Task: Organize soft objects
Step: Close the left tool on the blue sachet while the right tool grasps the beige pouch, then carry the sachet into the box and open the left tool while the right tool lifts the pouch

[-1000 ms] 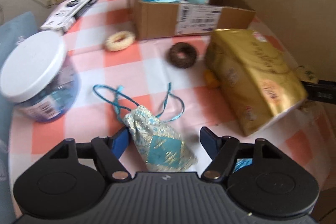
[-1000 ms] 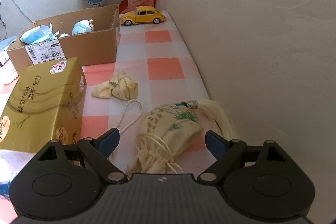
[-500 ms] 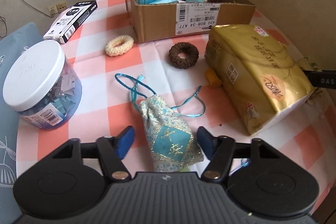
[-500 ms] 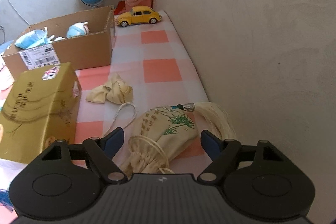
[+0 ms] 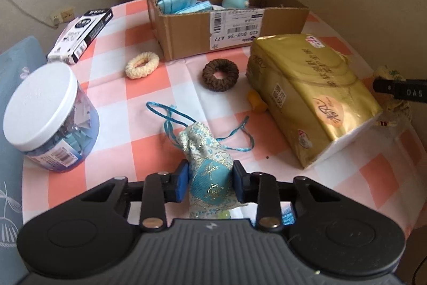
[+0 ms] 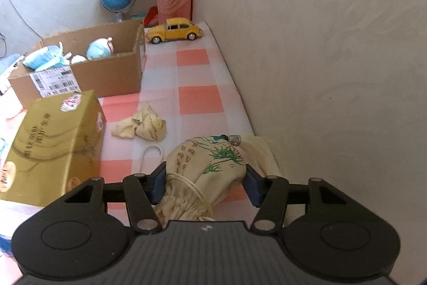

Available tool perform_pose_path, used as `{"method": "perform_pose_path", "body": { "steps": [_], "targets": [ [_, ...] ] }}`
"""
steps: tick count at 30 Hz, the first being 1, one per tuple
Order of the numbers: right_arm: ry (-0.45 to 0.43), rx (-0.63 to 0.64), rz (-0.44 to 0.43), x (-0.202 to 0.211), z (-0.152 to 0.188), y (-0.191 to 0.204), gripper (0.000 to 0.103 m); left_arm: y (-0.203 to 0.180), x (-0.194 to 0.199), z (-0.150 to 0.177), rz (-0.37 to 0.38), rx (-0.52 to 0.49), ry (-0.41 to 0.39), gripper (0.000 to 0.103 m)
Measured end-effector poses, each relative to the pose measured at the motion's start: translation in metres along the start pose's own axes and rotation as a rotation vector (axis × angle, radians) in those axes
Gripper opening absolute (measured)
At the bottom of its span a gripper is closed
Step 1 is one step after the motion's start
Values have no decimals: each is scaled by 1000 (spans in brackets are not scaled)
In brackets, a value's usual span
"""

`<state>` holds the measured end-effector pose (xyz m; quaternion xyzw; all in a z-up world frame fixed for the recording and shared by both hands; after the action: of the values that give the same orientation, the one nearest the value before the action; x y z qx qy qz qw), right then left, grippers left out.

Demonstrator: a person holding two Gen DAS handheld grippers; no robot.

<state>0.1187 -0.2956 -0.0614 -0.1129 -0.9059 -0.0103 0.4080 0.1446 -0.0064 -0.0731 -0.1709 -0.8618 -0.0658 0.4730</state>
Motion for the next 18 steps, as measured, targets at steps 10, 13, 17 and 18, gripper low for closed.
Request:
{"method": "perform_pose_path", "body": {
  "steps": [10,13,17,18],
  "targets": [
    [-44,33,-51,38,-9,3,63,6,23,-2,38,-64,-14,27],
    [-61,51,-61,49,-11,5,63,6,32,-4,57,-95,-8,26],
    [-70,52,-93,59,-15,6,63,6,43,-11,88,-153,-3,26],
    [-74,57,-98,61,-16,7,63,5,45,-14,93,-169,-4,26]
  ]
}}
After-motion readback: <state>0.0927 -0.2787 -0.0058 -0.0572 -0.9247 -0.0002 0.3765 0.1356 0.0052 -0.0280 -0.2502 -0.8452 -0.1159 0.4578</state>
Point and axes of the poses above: each gripper's, at about its wrist camera, not at the fingertips, and x roughly against the way its jaws point, y to its left, z to its underside, the point moved 1 cm from there along -x, roughly the way its jaws point
